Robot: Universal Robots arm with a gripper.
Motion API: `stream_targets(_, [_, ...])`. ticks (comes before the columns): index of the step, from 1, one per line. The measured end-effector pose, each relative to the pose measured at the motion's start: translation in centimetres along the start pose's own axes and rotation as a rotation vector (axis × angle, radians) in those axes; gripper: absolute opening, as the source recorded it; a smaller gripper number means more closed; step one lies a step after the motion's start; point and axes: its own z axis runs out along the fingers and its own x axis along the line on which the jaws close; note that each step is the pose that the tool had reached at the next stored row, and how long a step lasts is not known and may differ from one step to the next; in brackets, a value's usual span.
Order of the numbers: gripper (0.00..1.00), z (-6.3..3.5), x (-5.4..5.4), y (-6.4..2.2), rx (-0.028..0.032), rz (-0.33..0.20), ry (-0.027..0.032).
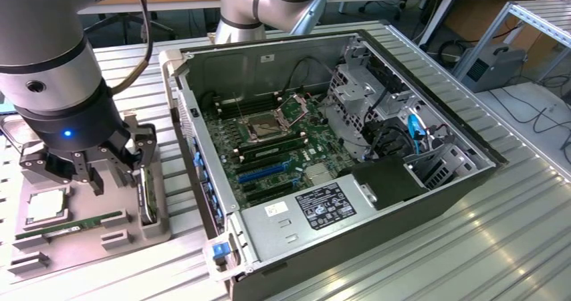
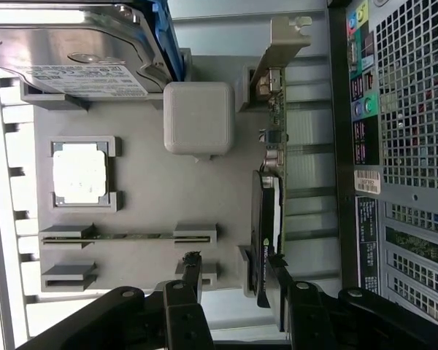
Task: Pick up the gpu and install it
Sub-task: 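Pick up the gpu and move the gpu toward the slot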
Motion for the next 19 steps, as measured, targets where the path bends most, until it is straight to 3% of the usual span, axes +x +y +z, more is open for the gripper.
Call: stream_targets(19, [0.48, 0.50, 0.02, 0.06, 0.0034, 0.000, -0.0002])
